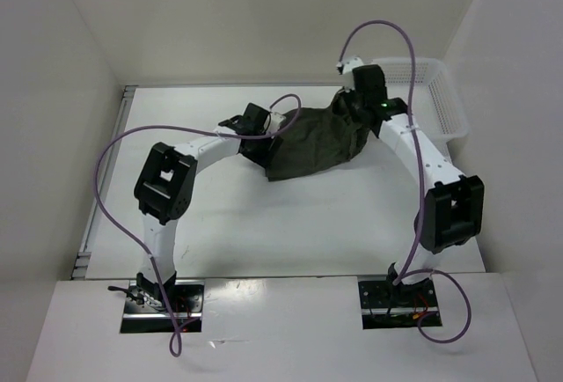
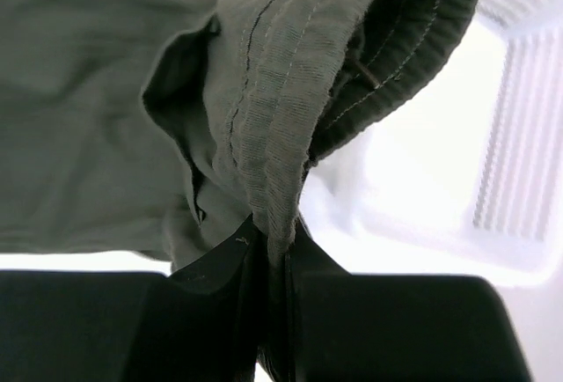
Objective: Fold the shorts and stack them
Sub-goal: Fold the shorts
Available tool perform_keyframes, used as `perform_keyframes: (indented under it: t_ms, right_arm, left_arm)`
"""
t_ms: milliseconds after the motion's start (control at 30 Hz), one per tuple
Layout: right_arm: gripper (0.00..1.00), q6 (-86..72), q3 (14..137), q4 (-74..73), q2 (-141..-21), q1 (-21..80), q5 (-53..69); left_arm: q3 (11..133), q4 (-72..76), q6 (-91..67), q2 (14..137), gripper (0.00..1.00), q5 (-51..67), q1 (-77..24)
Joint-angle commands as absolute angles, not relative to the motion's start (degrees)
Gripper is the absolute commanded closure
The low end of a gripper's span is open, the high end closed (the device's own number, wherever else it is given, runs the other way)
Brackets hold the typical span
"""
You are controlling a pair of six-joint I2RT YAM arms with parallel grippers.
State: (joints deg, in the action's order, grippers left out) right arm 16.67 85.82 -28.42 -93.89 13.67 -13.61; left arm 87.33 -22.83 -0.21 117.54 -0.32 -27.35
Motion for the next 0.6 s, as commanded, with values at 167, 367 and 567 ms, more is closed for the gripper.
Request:
perform_keyframes:
  t_ms: [167, 367, 567]
  right_arm:
    - [1.00, 16.19, 87.01, -25.66, -97.99, 29.26, -17.76]
    - [1.00, 11.78, 89.20, -26.19, -100.72, 36.73, -15.39]
    - [1.00, -0.24, 95.26, -26.19, -105.38, 36.74, -15.64]
  left_arm:
    - [89.99, -20.20, 0.00, 124.09, 0.57, 4.92, -26.46]
    - [90.70, -20.65, 0.00, 124.10, 0.84, 7.90, -23.74]
    - [91.32, -20.65, 0.00, 124.10, 0.84, 11.94, -21.88]
